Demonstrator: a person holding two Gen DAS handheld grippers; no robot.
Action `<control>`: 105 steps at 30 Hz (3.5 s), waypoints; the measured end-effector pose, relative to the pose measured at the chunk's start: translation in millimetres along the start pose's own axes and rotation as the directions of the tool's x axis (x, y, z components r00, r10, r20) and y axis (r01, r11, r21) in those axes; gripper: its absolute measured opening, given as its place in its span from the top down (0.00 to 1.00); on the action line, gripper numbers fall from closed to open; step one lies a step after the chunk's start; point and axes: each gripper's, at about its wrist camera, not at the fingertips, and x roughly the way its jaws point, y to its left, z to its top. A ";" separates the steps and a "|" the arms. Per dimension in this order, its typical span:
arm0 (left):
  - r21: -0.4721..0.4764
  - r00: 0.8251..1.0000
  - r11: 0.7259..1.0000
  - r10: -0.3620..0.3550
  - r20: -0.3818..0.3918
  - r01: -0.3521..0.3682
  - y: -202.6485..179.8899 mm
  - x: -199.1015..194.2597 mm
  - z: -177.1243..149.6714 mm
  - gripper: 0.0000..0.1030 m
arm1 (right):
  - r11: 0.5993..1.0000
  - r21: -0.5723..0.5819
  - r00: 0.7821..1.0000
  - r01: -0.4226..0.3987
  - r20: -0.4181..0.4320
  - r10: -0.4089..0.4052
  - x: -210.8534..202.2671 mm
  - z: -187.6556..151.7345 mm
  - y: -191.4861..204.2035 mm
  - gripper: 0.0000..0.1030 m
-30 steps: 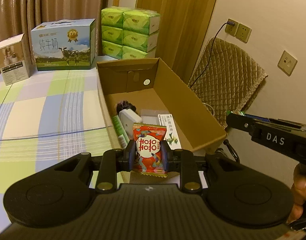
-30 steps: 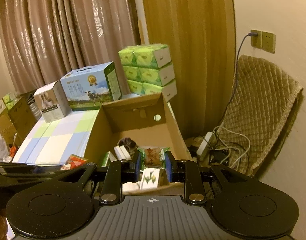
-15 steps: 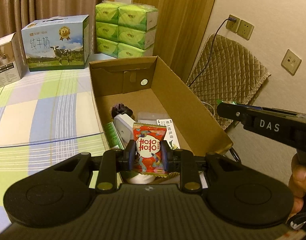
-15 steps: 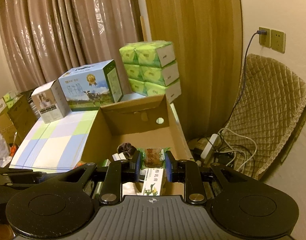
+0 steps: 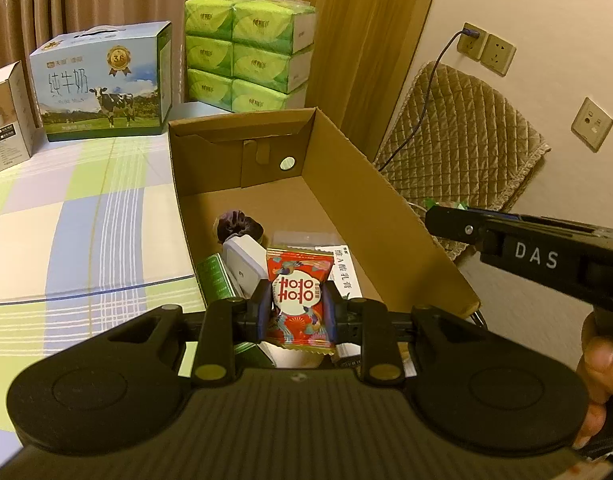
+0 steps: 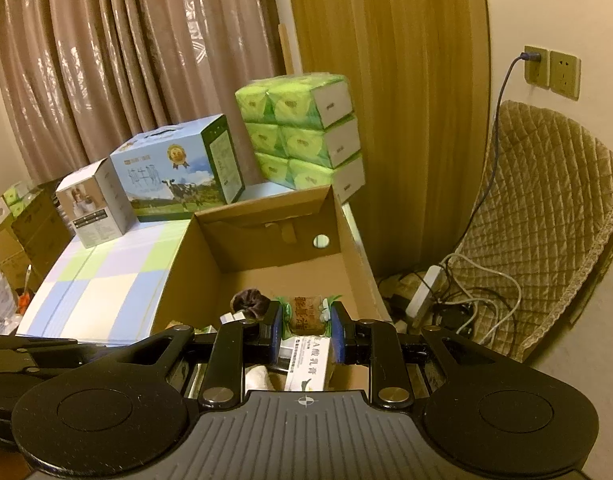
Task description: Organize objects
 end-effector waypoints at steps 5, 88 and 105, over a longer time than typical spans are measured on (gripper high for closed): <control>0.008 1.000 1.000 0.010 -0.001 -0.010 1.0 11.8 3.7 0.68 | 1.000 0.005 1.000 0.002 -0.004 -0.002 2.2 -1.1 -2.6 0.79; -0.108 0.980 0.975 0.199 0.027 -0.195 18.0 -177.6 -139.9 0.01 | 0.996 -0.081 0.986 -0.034 -0.164 0.021 -146.5 -116.4 53.5 0.02; -0.110 0.980 0.975 0.197 0.026 -0.193 21.3 -176.2 -138.5 0.01 | 0.997 -0.072 0.986 -0.038 -0.163 0.026 -145.8 -114.5 53.9 0.02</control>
